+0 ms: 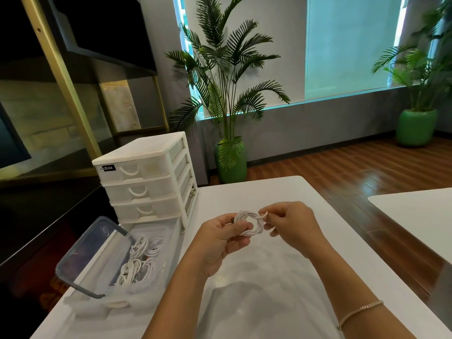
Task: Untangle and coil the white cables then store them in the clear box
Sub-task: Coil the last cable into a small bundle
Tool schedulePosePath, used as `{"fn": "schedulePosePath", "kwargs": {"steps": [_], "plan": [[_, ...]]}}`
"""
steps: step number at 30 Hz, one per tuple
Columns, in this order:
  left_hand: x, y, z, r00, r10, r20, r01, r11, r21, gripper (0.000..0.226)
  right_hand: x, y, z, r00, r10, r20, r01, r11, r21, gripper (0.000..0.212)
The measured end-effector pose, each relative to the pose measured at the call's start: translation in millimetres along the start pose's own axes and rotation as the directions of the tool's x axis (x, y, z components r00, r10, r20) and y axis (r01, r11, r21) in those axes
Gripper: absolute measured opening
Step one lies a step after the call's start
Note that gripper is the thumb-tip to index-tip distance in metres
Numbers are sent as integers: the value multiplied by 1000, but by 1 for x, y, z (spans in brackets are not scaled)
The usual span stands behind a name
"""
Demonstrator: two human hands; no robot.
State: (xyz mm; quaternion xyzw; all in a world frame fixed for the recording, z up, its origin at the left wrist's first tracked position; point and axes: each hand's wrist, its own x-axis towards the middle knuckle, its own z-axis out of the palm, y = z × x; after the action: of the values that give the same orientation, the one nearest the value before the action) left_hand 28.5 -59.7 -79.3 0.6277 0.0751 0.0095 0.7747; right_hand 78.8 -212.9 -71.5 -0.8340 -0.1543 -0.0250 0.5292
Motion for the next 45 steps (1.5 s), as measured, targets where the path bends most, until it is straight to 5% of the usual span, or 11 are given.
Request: {"fn": "schedulePosePath", "kwargs": {"steps": [5, 13, 22, 33, 45], "plan": [[2, -5, 3, 997, 34, -69, -25, 992, 120, 20, -3, -5, 2, 982, 126, 144, -173, 908, 381, 15], [3, -6, 5, 990, 3, -139, 0, 1000, 18, 19, -4, -6, 3, 968, 137, 209, -215, 885, 413, 21], [0, -4, 7, 992, -118, -39, 109, 977, -184, 17, -5, -7, 2, 941, 132, 311, -279, 824, 493, 31], [7, -13, 15, 918, 146, -368, -140, 989, 42, 23, -10, -12, 19, 953, 129, 274, -227, 903, 364, 54], [4, -9, 20, 934, -29, -355, -67, 965, -255, 24, -8, -8, 24, 972, 91, 216, -176, 892, 416, 49]]}}
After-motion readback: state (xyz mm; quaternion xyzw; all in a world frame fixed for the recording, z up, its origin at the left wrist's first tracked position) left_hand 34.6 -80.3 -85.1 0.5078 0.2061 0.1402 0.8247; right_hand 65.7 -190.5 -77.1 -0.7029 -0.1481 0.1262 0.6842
